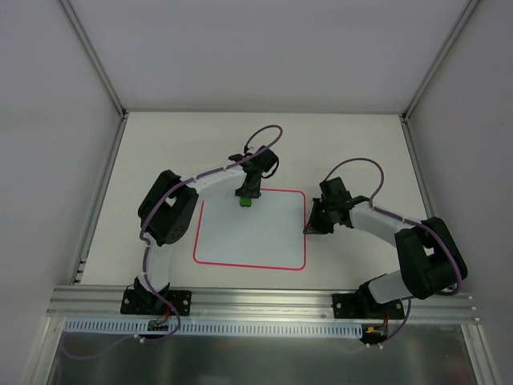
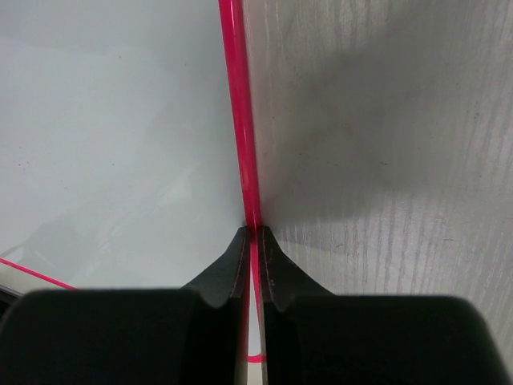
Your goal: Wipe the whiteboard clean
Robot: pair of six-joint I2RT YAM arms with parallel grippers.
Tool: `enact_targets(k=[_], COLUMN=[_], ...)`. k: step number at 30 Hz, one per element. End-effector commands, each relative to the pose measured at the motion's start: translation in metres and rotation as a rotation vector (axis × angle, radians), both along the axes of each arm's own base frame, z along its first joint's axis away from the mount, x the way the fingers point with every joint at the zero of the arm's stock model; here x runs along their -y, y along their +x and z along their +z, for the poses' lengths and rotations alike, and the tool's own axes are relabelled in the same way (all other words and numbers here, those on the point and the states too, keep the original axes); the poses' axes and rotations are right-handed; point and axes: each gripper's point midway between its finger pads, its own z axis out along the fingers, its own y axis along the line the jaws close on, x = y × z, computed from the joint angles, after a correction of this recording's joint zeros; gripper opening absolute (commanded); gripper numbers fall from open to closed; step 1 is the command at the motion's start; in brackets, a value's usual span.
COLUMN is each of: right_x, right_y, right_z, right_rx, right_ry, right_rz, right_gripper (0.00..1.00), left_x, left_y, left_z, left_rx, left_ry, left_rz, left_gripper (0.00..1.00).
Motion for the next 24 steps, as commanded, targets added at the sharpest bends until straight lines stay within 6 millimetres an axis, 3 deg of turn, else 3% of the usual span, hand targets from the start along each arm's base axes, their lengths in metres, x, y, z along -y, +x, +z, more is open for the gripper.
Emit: enact_targets(k=[1,3,5,8,11,17,21,24], right_x=[0.029,0.029,0.029,0.029,0.029,0.029,0.029,0.029], right_y=[-0.030,-0.029,-0.029,-0.029,-0.029,-0.028,-0.029,-0.028], right_z=[-0.031,-0.032,-0.032,-0.033,-0.033,-0.033,-0.034,-0.034], right_rx=[-0.120,-0.121,-0.123,-0.126,-0.129,-0.129,-0.132,-0.131], right_ry=[-0.162,-0.163,-0.161,-0.165,-0.167,-0.170,-0.174,-0.176], right_rz=[-0.006,-0.006,-0.003,-0.002,-0.003,-0.002,-0.002,-0.002], right_gripper=[0.00,0.00,0.00,0.00,0.00,0.00,0.00,0.00], left_x=[0.002,-0.016,-0.049,-0.091,-0.113,-0.117,-0.099,-0.065], left_y=[-0.013,-0.020,-0.024,-0.023,-0.018,-0.008,-0.014,-0.020], left_z=[-0.018,-0.021,-0.029,-0.026,-0.018,-0.016,-0.022,-0.020], left_rx=[-0.077,-0.098,-0.137,-0.141,-0.142,-0.176,-0.216,-0.212], left_ry=[0.004,0.012,0.020,0.051,0.061,0.106,0.066,0.033], left_rz=[-0.032,0.029,0.117,0.190,0.211,0.168,0.140,0.082], left_gripper=[0.00,0.00,0.00,0.00,0.00,0.00,0.00,0.00])
